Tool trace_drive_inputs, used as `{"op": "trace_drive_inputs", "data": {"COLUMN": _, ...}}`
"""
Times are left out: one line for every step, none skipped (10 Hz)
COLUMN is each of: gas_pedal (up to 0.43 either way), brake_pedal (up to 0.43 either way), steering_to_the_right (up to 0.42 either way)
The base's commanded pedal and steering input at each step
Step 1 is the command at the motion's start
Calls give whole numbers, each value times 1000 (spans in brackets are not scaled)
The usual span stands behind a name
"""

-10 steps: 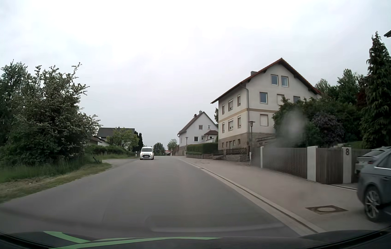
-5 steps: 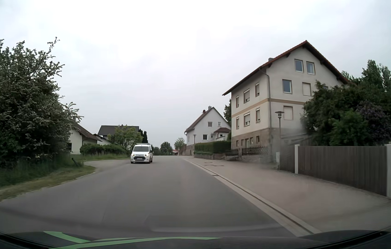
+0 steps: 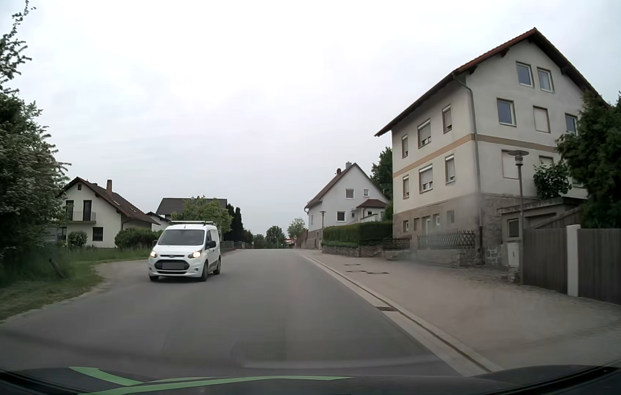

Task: Follow the waypoints while adhering to traffic rules and regulations

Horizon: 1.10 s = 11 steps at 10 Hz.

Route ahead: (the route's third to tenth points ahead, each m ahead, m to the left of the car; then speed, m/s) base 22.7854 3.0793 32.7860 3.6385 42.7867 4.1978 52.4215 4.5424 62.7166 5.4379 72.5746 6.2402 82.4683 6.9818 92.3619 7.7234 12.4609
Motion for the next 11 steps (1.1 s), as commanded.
{"op": "trace_drive_inputs", "data": {"gas_pedal": 130, "brake_pedal": 0, "steering_to_the_right": -22}}
{"op": "trace_drive_inputs", "data": {"gas_pedal": 130, "brake_pedal": 0, "steering_to_the_right": -21}}
{"op": "trace_drive_inputs", "data": {"gas_pedal": 130, "brake_pedal": 0, "steering_to_the_right": -21}}
{"op": "trace_drive_inputs", "data": {"gas_pedal": 130, "brake_pedal": 0, "steering_to_the_right": -21}}
{"op": "trace_drive_inputs", "data": {"gas_pedal": 130, "brake_pedal": 0, "steering_to_the_right": -21}}
{"op": "trace_drive_inputs", "data": {"gas_pedal": 130, "brake_pedal": 0, "steering_to_the_right": -21}}
{"op": "trace_drive_inputs", "data": {"gas_pedal": 130, "brake_pedal": 0, "steering_to_the_right": -20}}
{"op": "trace_drive_inputs", "data": {"gas_pedal": 130, "brake_pedal": 0, "steering_to_the_right": -20}}
{"op": "trace_drive_inputs", "data": {"gas_pedal": 130, "brake_pedal": 0, "steering_to_the_right": -18}}
{"op": "trace_drive_inputs", "data": {"gas_pedal": 130, "brake_pedal": 0, "steering_to_the_right": -16}}
{"op": "trace_drive_inputs", "data": {"gas_pedal": 130, "brake_pedal": 0, "steering_to_the_right": -15}}
